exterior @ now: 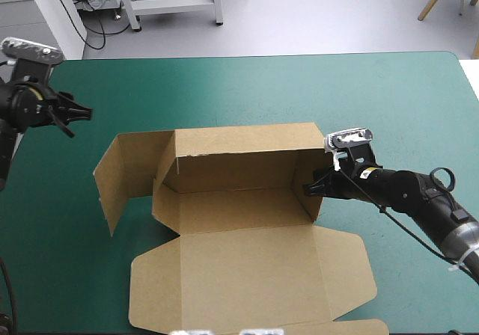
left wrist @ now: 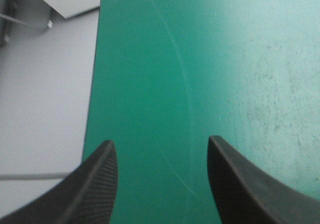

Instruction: Fold the box

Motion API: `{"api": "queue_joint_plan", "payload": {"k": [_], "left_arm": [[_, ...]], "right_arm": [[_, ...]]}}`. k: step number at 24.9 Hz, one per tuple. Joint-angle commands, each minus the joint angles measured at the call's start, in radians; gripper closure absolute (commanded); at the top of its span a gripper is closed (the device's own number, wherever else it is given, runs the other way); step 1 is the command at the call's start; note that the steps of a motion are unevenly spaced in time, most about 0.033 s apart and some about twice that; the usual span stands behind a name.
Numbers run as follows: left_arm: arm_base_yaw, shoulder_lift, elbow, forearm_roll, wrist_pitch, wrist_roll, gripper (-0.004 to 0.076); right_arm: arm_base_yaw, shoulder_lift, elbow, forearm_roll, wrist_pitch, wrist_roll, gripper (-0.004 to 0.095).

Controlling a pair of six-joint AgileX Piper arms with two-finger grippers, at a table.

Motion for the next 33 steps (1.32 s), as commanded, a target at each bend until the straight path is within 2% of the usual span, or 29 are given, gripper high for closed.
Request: {"api": "queue_joint_plan", "payload": {"k": [1, 3, 6, 10, 13, 19, 27, 33], "left_arm": [[0.190, -0.034, 0.129, -0.285, -0.162, 0.047, 0.0338], [0.243, -0.034, 0.237, -0.370, -0.242, 0.047, 0.0346], [0.257, -0.034, 0.379, -0.427, -0.295, 0.047, 0.0384], [0.257, -0.034, 0.490, -0.415, -0.316, 0.047, 0.0412], [0.257, -0.034, 0.508, -0.415, -0.325, 0.056, 0.0414], [0.255, -0.034, 0.508, -0.432, -0.327, 0.084, 0.0414], [0.255, -0.034, 0.508, -0.471, -0.330, 0.123, 0.0414], [0.255, -0.034, 0.508, -0.505, -0.323, 0.174, 0.0421]], "right_arm": [[0.002, -0.022, -0.050, -0.012, -0.001, 0.040, 0.0926], [0.002, -0.022, -0.083, -0.057, 0.018, 0.087, 0.0925], [0.002, -0.016, -0.146, -0.155, 0.055, 0.189, 0.0925], [0.002, 0.003, -0.253, -0.268, 0.208, 0.264, 0.0926], [0.002, 0.014, -0.338, -0.358, 0.294, 0.324, 0.0926], [0.002, 0.051, -0.485, -0.369, 0.459, 0.334, 0.0926], [0.002, 0.180, -0.654, -0.457, 0.689, 0.340, 0.0926], [-0.021, 0.285, -0.727, -0.452, 0.705, 0.338, 0.0927]]}}
